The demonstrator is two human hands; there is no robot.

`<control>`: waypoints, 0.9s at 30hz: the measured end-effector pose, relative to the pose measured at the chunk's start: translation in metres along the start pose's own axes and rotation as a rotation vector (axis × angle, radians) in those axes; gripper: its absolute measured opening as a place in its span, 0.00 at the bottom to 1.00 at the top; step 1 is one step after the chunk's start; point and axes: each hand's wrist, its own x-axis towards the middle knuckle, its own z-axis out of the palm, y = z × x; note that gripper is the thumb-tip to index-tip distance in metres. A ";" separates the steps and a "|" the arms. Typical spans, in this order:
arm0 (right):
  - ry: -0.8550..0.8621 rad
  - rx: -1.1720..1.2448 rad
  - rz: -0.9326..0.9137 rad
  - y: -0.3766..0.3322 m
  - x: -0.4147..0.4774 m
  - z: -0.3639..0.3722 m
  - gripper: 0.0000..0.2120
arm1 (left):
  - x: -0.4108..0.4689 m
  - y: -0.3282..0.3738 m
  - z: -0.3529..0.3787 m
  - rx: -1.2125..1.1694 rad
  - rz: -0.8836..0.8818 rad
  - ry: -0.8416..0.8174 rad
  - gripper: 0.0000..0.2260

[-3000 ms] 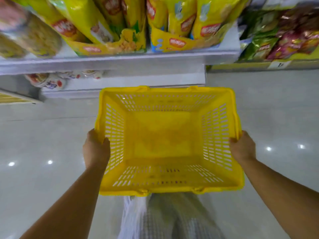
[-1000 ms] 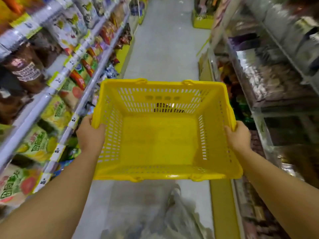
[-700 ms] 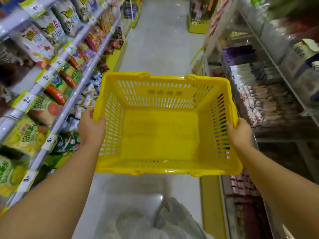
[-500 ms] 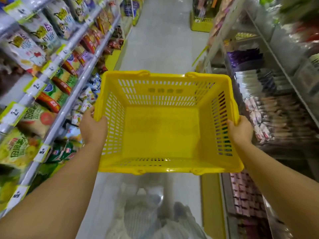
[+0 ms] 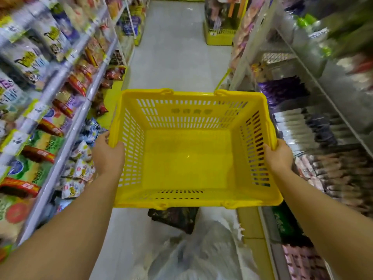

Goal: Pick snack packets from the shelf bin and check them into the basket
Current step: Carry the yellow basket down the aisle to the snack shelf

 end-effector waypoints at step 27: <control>-0.082 0.024 0.002 -0.117 0.358 0.106 0.12 | 0.261 0.150 0.252 0.040 -0.072 0.083 0.21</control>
